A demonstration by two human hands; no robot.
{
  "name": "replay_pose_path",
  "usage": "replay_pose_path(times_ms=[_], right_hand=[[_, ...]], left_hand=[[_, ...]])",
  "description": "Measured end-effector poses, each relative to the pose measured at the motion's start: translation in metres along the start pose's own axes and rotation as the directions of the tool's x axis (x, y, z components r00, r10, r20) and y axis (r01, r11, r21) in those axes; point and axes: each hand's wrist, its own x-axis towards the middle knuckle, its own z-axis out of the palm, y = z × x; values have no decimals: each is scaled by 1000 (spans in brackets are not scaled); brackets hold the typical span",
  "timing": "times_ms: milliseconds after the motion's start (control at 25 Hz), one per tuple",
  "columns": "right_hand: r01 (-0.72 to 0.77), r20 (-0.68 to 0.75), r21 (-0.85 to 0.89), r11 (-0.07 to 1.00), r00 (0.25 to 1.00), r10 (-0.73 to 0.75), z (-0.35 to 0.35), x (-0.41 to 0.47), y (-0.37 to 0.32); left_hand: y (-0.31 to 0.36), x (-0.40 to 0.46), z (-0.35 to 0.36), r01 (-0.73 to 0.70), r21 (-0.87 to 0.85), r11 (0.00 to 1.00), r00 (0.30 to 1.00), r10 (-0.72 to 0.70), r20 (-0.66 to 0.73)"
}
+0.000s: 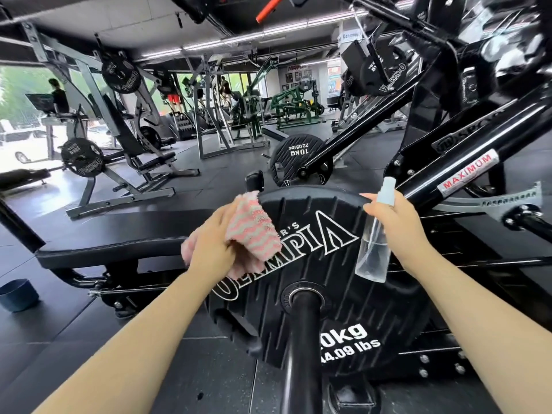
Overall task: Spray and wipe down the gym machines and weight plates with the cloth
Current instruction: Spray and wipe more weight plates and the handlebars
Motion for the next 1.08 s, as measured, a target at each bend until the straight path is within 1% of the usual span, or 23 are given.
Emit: replay_pose_path(times_ms=[40, 80, 120, 200, 240, 280, 320, 360, 400, 440, 480, 520, 600, 640, 680, 720, 760, 800, 880, 920, 960, 1080], right_hand=[[-8, -19, 30, 1000, 1000, 8, -3, -3, 3], [-22, -43, 71, 997, 999, 25, -7, -6, 7], [-47, -71, 127, 991, 996, 56, -11, -10, 12], [-116, -118, 255, 960, 982, 150, -22, -21, 23], [-149, -136, 298, 943, 971, 196, -26, -26, 30], [-170, -162, 301, 938, 961, 226, -31, -31, 36], [-172, -195, 240, 955, 956, 221, -34, -37, 40], [-138, -223, 131, 982, 961, 165, -35, -40, 42], [-59, -216, 13, 998, 975, 60, -35, -43, 36], [46, -181, -66, 997, 982, -58, -33, -43, 25], [139, -115, -100, 985, 982, -150, -30, -40, 12], [197, -30, -92, 976, 979, -201, -25, -35, -3], [213, 122, -68, 975, 972, -203, -17, -23, -27], [241, 191, -118, 963, 958, -216, -14, -17, -33], [289, 268, -247, 925, 937, -222, -13, -13, -35], [361, 348, -391, 847, 910, -227, -13, -10, -31], [446, 421, -501, 741, 874, -241, -14, -13, -26], [540, 489, -555, 633, 827, -277, -16, -15, -17], [701, 607, -568, 431, 711, -355, -20, -23, 2], [730, 647, -592, 340, 683, -340, -22, -26, 12], [746, 674, -605, 277, 666, -320, -24, -29, 21], [767, 728, -619, 168, 640, -244, -18, -40, 45]], left_hand=[[15, 10, 1, -71, 58, 996, 997, 70, 18], [27, 21, 2, -174, 140, 975, 984, 166, 72], [41, 31, 3, -277, 252, 927, 957, 241, 162], [64, 45, 8, -411, 453, 791, 898, 267, 350], [77, 48, 10, -471, 511, 719, 868, 275, 413], [87, 50, 13, -537, 535, 652, 832, 301, 467], [99, 52, 17, -599, 539, 592, 791, 330, 516], [108, 52, 22, -647, 544, 534, 755, 348, 556], [115, 52, 28, -682, 554, 477, 727, 361, 584], [122, 51, 35, -705, 572, 419, 708, 382, 593], [126, 48, 43, -720, 593, 361, 694, 397, 601], [134, 43, 49, -739, 603, 301, 672, 402, 622], [137, 34, 59, -807, 565, 175, 582, 406, 705], [134, 33, 62, -841, 526, 126, 524, 434, 733], [128, 32, 62, -871, 491, 34, 448, 467, 762], [123, 31, 60, -879, 475, -42, 398, 484, 779], [118, 30, 56, -888, 452, -86, 360, 482, 799], [112, 32, 56, -895, 424, -138, 311, 490, 815], [98, 34, 62, -889, 402, -218, 257, 489, 834], [96, 32, 63, -888, 391, -241, 238, 488, 840], [91, 29, 64, -893, 373, -252, 211, 497, 842], [68, 15, 69, -907, 329, -263, 170, 485, 858]])
